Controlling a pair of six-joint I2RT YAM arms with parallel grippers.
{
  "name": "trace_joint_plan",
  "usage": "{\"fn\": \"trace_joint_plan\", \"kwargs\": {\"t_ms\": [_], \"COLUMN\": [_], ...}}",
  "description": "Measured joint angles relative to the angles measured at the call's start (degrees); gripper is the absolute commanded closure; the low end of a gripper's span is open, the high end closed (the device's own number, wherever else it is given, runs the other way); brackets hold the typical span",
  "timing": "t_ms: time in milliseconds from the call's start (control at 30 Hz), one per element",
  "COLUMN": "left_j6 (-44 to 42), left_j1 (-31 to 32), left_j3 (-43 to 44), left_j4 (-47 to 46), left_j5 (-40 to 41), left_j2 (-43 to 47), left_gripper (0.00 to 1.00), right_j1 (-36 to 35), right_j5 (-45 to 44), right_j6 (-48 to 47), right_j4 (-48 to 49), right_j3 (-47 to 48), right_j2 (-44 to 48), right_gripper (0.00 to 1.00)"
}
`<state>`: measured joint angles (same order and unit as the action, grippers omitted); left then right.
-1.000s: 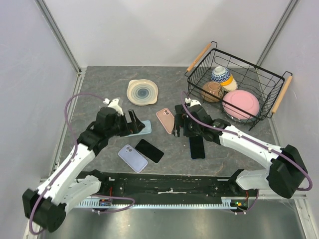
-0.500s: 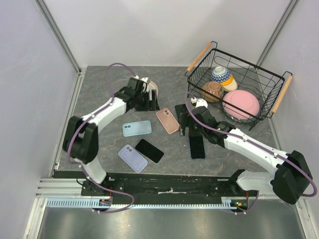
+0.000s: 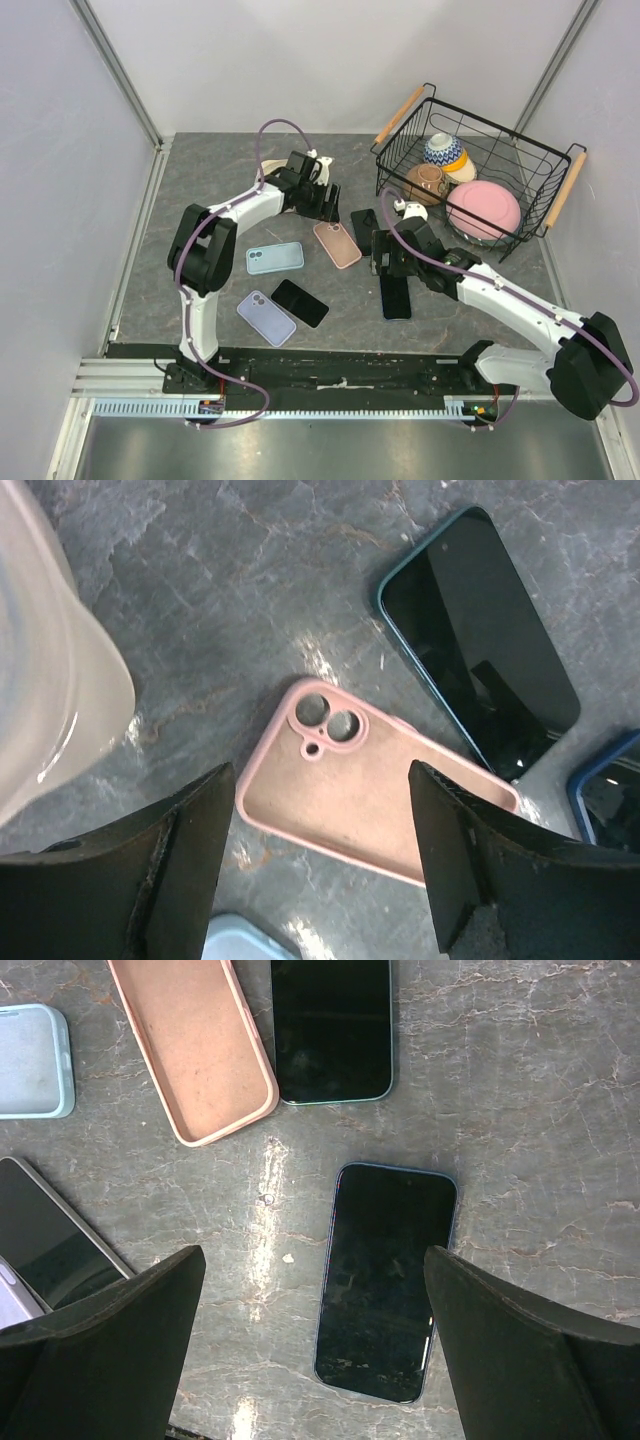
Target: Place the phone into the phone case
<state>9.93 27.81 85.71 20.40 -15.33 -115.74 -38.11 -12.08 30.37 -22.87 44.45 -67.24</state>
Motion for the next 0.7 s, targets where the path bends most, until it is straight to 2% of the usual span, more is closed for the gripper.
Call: {"fn": "trace_joint_plan", "kwargs": {"t_ms": [267,467,500,567,700], "left_j6": [-2.78,-3.72,-3.80,-4.04,-3.76], "left_j1": [0.46,0.98,1.20,1.55,2.25], "left_j3": [6.69,9.25,9.09,8.35,5.42], "left_j4": [1.31,3.02,3.30,2.80,1.22], "left_j5": [0.94,2.38,2.89,4.28,6.29], "left_j2": [-8.41,-10.45,-10.45,-10.29,-8.46], "left_gripper": [0.41,0.76,0.86,0.96,0.98], "right_j1": [0.07,0.11,0.11,0.11,0.11], "right_j5": [0.00,-0.11,-0.17,-0.31,-0.28], "right_j6": [-0.52,-1.27,-1.29,-1.29,-1.27], "right_j4": [-0.31,-0.39,-0.39,-0.48,-0.96], "right_j3": [-0.07,-0.37,-0.57,-0.96,-1.44], "right_j2": [2.51,3.82,3.91,4.07,4.63], "right_gripper": [0.02,0.02,0.02,0.02,0.02]}}
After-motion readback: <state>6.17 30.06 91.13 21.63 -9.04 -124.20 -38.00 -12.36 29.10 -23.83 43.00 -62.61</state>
